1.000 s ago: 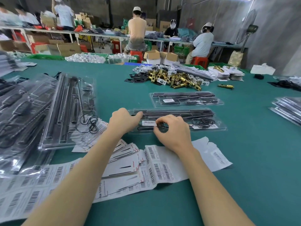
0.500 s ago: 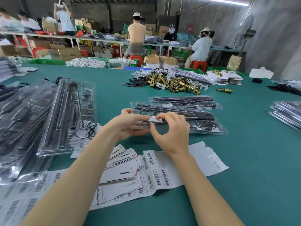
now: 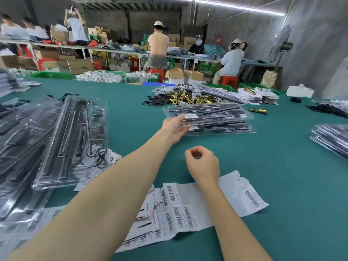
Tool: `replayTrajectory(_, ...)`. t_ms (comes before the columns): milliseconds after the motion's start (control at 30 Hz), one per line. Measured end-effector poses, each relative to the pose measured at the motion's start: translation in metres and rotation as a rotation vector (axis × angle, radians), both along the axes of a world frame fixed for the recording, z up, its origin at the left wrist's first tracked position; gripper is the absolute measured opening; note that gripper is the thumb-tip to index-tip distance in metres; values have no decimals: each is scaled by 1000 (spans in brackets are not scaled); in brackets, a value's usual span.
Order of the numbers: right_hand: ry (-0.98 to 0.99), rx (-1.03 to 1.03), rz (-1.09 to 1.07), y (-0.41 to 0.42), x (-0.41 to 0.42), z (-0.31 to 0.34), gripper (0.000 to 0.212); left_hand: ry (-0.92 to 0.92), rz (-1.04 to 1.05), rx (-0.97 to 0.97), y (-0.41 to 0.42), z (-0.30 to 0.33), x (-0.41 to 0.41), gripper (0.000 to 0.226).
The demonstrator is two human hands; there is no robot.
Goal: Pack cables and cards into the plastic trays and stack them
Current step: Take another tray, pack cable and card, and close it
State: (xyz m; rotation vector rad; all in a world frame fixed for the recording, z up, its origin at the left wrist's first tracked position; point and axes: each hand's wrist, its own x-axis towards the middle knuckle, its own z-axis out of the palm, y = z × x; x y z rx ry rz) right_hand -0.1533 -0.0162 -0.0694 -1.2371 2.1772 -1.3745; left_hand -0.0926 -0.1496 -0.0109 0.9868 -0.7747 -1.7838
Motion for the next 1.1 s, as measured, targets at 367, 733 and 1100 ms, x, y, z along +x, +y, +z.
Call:
replayTrajectory(367,39,59,-3,-2,-2,1,16,-1165,-79,-342,-21,0,-12,74)
replayTrajectory(733,83,131,56,-9,-15,8,11,-1184,-56,-778,95,-35,54,21)
replayTrajectory(1100,301,204,258,-9,-2,25,7,-1229,-98,-847,111,-55,64,10)
